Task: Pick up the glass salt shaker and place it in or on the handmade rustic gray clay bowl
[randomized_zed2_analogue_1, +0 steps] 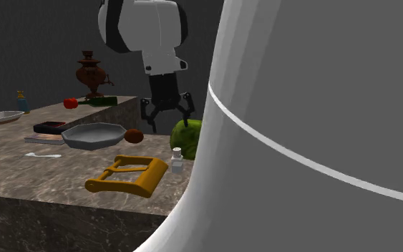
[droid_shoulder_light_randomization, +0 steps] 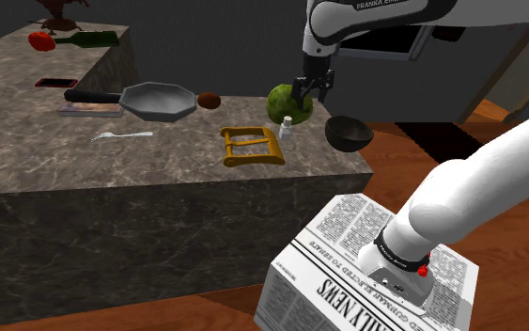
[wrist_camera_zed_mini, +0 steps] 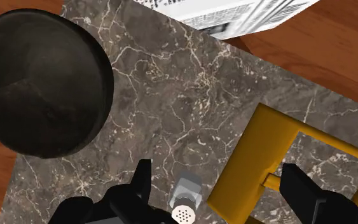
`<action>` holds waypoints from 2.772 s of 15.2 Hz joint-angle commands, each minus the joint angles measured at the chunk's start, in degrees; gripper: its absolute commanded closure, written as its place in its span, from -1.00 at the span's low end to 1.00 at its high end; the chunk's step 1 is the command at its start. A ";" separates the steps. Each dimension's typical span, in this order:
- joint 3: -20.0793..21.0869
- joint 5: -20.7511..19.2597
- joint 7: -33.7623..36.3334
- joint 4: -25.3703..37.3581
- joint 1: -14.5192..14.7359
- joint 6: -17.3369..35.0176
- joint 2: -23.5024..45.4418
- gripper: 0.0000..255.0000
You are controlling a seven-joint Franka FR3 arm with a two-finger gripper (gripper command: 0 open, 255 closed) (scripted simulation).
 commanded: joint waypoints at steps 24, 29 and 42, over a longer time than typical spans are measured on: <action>-2.65 2.99 -1.18 15.33 -2.60 10.95 29.21 -1.00; -2.65 2.99 -1.18 15.33 -2.60 10.94 29.21 1.00; -2.67 2.88 -1.33 17.25 -2.53 7.47 27.64 1.00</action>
